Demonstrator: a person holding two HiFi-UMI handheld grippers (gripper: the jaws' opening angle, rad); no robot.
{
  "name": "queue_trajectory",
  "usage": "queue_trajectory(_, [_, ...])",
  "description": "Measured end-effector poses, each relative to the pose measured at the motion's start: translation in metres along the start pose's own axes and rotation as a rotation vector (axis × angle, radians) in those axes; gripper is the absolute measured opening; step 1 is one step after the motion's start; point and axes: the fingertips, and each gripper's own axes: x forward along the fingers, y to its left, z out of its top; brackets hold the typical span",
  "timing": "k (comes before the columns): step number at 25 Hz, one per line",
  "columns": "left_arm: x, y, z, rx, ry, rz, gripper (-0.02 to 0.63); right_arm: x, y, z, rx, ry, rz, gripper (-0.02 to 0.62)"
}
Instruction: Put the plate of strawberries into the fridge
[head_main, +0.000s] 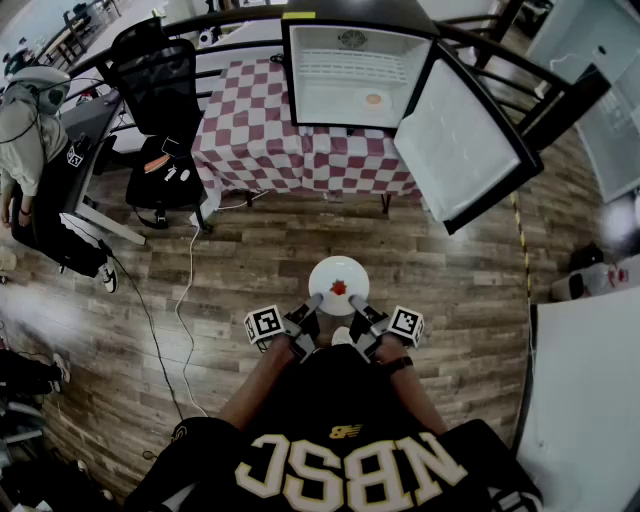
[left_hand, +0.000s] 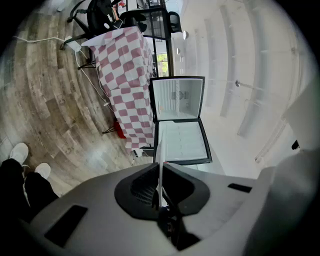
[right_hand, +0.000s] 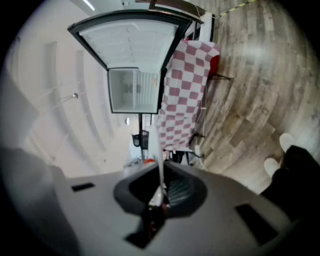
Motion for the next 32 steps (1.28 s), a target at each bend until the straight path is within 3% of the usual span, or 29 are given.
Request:
queue_trajectory(8, [0.019, -0.019, 0.02, -0.022, -0.021, -0.02, 0.035, 0.024, 0.012, 0.022, -0.03, 0.006, 0.031, 0.034])
queue_trajectory(18, [0.028, -0.016, 0.01, -0.028, -0.029, -0.018, 0.035, 0.015, 0.006, 0.029, -0.029, 0.017, 0.026, 0.034])
queue_trajectory(32, [0.074, -0.02, -0.006, -0.008, -0.02, -0.004, 0.037, -0.009, 0.005, 0.074, -0.03, -0.003, 0.056, 0.035])
